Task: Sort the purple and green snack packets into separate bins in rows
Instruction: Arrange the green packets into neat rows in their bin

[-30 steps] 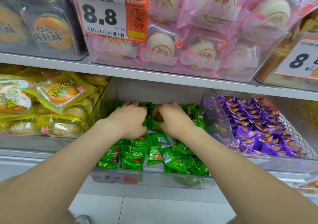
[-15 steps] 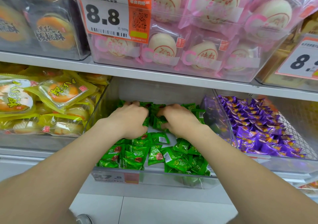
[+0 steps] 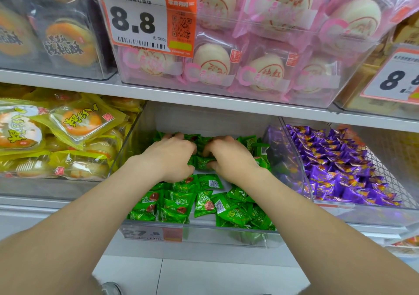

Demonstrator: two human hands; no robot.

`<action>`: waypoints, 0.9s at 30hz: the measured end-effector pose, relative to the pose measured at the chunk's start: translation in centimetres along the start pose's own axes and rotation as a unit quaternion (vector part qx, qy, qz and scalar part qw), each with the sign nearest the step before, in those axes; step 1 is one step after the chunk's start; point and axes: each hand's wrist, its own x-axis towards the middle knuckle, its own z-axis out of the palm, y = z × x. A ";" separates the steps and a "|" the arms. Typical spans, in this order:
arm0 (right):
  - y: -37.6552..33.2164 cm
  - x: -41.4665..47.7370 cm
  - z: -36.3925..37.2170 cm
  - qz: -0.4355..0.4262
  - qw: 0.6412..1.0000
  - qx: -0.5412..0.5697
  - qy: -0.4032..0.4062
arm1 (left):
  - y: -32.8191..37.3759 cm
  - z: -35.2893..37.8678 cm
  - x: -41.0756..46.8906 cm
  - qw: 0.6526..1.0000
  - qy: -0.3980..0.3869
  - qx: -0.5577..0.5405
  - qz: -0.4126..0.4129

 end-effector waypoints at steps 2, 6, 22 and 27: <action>0.3 0.0 -0.3 0.019 1.000 0.004 0.009 | 0.0 0.0 -0.1 1.000 0.004 -0.001 0.001; 0.7 -0.3 -1.8 0.044 0.996 0.072 0.018 | 0.0 -0.1 -0.3 1.000 0.019 -0.008 0.012; -0.1 -2.6 -1.4 0.001 0.998 0.020 -0.065 | -0.1 -0.2 -0.8 0.997 0.049 -0.042 0.043; 0.2 -2.3 -1.7 0.022 0.994 0.102 -0.015 | -0.1 -0.3 -0.8 0.996 0.054 -0.048 0.047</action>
